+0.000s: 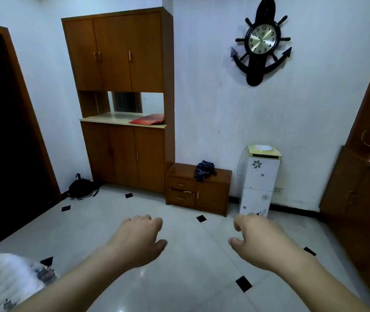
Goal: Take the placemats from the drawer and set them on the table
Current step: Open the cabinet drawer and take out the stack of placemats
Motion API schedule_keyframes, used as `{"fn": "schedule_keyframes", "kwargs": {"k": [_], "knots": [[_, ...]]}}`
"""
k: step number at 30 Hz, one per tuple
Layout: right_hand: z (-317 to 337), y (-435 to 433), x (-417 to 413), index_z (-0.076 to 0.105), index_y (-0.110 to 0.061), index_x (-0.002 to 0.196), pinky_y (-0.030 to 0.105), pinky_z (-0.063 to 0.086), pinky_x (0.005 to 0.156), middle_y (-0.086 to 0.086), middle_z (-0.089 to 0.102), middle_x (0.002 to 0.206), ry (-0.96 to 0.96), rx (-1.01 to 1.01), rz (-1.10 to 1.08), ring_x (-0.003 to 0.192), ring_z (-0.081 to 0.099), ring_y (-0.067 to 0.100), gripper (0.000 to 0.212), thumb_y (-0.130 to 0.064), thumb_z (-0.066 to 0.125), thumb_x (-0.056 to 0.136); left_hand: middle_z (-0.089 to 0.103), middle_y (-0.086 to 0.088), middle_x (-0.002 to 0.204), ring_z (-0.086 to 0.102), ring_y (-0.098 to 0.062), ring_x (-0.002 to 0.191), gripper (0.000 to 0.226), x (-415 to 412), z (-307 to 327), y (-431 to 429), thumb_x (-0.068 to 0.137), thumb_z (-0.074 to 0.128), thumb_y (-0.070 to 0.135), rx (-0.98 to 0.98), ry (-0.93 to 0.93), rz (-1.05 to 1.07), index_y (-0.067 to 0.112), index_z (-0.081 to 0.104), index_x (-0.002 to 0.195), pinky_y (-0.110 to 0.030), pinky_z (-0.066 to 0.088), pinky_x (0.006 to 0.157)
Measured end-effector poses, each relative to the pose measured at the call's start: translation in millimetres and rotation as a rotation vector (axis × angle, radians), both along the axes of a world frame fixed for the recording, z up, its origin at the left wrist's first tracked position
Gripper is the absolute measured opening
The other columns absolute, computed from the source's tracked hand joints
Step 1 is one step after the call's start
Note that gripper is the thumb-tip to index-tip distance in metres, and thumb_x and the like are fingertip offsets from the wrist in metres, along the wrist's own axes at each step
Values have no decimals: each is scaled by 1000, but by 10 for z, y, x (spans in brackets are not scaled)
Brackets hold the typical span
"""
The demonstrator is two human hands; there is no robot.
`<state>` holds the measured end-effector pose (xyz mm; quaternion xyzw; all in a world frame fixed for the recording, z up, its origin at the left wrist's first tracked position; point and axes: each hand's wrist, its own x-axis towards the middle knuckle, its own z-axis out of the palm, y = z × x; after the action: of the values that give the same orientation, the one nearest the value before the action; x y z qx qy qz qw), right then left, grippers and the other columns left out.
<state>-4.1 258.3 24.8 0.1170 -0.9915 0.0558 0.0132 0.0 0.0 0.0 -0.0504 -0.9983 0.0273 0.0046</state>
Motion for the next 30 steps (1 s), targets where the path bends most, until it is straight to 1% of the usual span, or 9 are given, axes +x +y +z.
{"fn": "schedule_keyframes", "kwargs": {"k": [4, 6, 10, 17, 20, 23, 26, 30], "knots": [[-23, -303, -582, 54, -24, 102, 34, 49, 79, -2, 57, 98, 9, 4, -27, 90, 53, 17, 28, -49, 51, 90, 59, -3, 111, 54, -23, 103, 36, -556, -11, -285, 93, 45, 50, -63, 27, -4, 22, 51, 116, -38, 42, 93], [-14, -458, -872, 54, -24, 102, 33, 49, 78, -3, 57, 97, 9, 3, -27, 88, 54, 16, 27, -48, 51, 90, 60, -5, 114, 54, -25, 106, 37, -844, -4, -417, 93, 45, 49, -48, 24, -22, 21, 51, 117, -39, 42, 95], [-21, -652, -1360, 53, -25, 102, 32, 44, 74, -3, 56, 96, 22, 15, -46, 88, 53, 16, 27, -49, 50, 90, 60, -6, 114, 54, -25, 106, 37, -1415, 17, -618, 93, 47, 49, -50, 26, -34, 20, 52, 115, -40, 42, 96], [-205, -675, -2326, 54, -22, 109, 35, 44, 86, 0, 59, 108, -7, 32, -68, 103, 55, 22, 33, -49, 48, 91, 59, -5, 113, 53, -27, 106, 36, -2492, -120, -608, 93, 43, 49, -53, -26, -74, 21, 51, 114, -40, 39, 93], [-328, -596, -2935, 54, -23, 109, 37, 46, 88, 0, 59, 109, -35, 21, -71, 103, 55, 22, 33, -50, 48, 90, 59, -5, 113, 53, -26, 106, 36, -3071, -201, -532, 93, 43, 49, -38, -39, -67, 21, 51, 115, -39, 39, 93], [-398, -506, -3600, 54, -25, 107, 36, 46, 84, -1, 58, 104, -50, 3, -49, 99, 55, 21, 30, -50, 49, 90, 59, -5, 115, 53, -26, 108, 39, -3657, -244, -462, 94, 43, 49, -55, -54, -43, 20, 50, 119, -40, 40, 94], [-413, -416, -4309, 53, -25, 107, 36, 45, 82, -1, 57, 103, -47, -13, -12, 98, 55, 22, 28, -48, 49, 91, 59, -5, 113, 53, -26, 107, 40, -4277, -277, -411, 93, 44, 51, -68, -70, 6, 20, 50, 119, -40, 40, 95], [-411, -369, -5148, 51, -25, 100, 37, 44, 79, -1, 55, 99, -58, -12, 60, 95, 54, 22, 23, -46, 49, 91, 59, -4, 112, 54, -24, 105, 40, -4991, -336, -381, 93, 44, 51, -66, -89, 49, 21, 50, 119, -39, 41, 94]]}}
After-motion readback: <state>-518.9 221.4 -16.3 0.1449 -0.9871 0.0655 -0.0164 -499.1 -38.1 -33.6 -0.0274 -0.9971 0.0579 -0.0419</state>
